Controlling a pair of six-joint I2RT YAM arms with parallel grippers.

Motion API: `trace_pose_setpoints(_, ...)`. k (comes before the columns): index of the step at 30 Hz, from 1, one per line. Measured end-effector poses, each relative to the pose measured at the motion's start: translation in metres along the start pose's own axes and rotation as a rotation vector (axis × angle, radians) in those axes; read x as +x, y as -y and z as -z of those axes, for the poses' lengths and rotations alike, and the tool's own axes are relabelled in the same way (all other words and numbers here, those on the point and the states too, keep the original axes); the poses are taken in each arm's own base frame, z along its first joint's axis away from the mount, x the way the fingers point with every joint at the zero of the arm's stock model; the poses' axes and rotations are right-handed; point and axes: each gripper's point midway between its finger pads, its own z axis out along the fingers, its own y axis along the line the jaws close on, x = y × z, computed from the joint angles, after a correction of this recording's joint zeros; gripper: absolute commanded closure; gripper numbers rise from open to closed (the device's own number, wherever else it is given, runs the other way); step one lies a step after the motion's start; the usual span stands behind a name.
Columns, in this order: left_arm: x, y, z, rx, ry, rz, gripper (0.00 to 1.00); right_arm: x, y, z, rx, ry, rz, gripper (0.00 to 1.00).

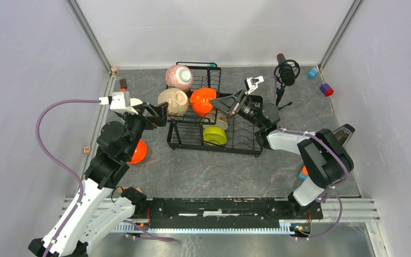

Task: Unload the bowls from the dish rack
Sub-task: Pick up the bowl from the dish rack.

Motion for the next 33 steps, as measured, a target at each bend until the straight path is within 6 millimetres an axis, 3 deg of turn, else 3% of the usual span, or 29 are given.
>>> trace_pose_setpoints(7,0.000,0.000,0.000,0.000,0.000,0.000,0.00,0.004,-0.011,-0.009,-0.069,-0.020,-0.008,1.00)
trace_pose_setpoints(14,0.000,0.000,0.000,-0.003,0.001,0.000,0.00,0.001,-0.019,-0.018,-0.104,-0.040,-0.019,1.00)
trace_pose_setpoints(22,-0.001,-0.002,0.000,-0.008,0.003,-0.001,0.00,-0.006,-0.044,-0.028,-0.178,-0.057,0.011,1.00)
trace_pose_setpoints(33,-0.005,-0.001,0.004,-0.003,0.018,0.004,0.00,-0.004,-0.048,-0.027,-0.165,-0.083,0.064,1.00)
